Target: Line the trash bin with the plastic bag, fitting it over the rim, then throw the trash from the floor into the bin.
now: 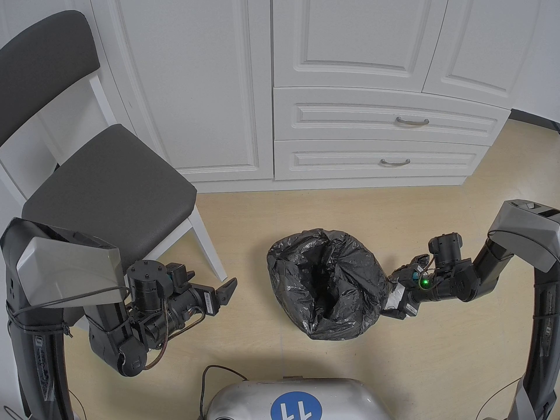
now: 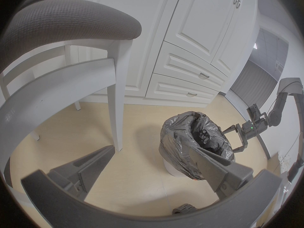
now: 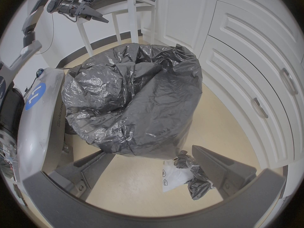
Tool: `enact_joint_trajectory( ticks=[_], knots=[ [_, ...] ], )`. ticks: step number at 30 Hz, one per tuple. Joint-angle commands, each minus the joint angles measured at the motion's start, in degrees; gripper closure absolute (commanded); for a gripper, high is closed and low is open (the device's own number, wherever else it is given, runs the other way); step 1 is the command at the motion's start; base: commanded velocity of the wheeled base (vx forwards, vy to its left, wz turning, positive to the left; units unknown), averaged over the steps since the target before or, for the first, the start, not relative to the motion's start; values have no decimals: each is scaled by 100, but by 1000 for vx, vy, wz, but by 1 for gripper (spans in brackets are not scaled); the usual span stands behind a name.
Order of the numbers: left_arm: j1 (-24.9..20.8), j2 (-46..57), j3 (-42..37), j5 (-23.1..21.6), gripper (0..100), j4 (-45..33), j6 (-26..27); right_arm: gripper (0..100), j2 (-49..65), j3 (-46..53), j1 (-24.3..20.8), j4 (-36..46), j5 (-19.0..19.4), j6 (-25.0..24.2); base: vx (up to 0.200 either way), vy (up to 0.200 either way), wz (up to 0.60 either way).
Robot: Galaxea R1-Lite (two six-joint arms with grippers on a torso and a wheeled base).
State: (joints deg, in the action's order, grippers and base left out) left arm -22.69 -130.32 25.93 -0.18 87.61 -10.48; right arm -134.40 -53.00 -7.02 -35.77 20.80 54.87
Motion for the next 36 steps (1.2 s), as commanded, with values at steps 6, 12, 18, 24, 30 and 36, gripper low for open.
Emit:
enact_joint_trajectory(
  ticks=[6,12,18,24,30,36],
  knots=[
    [-34,-2,-27,1,0,1,2,0,-34,18,-142,105,3,76,0,0,0],
    [-87,6,-27,9,0,1,2,0,-183,-237,-186,114,3,76,0,0,0],
    [-87,24,-27,9,0,1,11,0,-280,-404,-203,307,12,76,0,0,0],
    [-87,15,-18,9,0,1,11,100,-324,-571,-194,334,223,-3,0,0,0],
    [-78,6,-27,9,0,1,2,100,-324,-615,52,334,293,-38,0,0,0],
    [-78,-20,-35,18,0,1,2,100,-754,-1124,342,474,311,-108,0,0,0]
  ],
)
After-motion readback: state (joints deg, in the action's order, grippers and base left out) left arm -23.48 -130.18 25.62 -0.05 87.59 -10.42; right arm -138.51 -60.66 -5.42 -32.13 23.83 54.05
